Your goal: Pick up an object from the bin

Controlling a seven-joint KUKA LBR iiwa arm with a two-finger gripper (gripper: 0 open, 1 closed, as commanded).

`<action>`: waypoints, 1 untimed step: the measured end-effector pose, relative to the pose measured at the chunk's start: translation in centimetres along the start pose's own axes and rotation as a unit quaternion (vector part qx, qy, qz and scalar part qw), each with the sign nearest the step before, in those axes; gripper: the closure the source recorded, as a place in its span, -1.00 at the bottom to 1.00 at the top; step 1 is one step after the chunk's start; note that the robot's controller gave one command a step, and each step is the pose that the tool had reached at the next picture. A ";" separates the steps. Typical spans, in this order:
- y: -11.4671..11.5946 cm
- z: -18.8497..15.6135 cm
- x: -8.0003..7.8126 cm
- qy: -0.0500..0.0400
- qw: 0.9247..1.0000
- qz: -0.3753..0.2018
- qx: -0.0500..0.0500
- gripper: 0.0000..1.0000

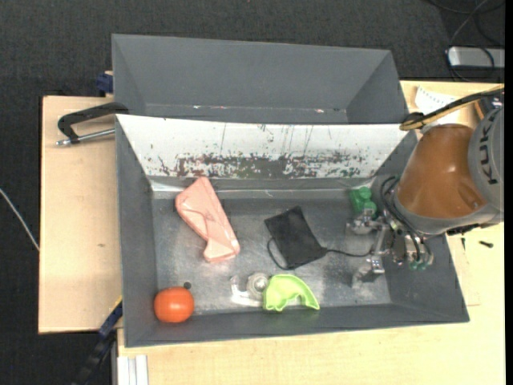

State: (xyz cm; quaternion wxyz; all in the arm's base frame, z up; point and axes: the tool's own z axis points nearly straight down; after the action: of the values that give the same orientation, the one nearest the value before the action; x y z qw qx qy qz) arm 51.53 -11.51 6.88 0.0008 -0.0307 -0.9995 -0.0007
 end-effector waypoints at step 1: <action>4.7 -0.3 -0.6 -0.003 1.000 -0.015 0.000 -1.00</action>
Offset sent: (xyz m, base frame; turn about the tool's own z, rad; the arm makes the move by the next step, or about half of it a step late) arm 0.0041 0.0502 0.0021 0.1771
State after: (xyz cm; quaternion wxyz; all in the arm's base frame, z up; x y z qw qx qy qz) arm 52.39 -6.87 7.23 -0.0023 -0.0159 -0.9999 -0.0004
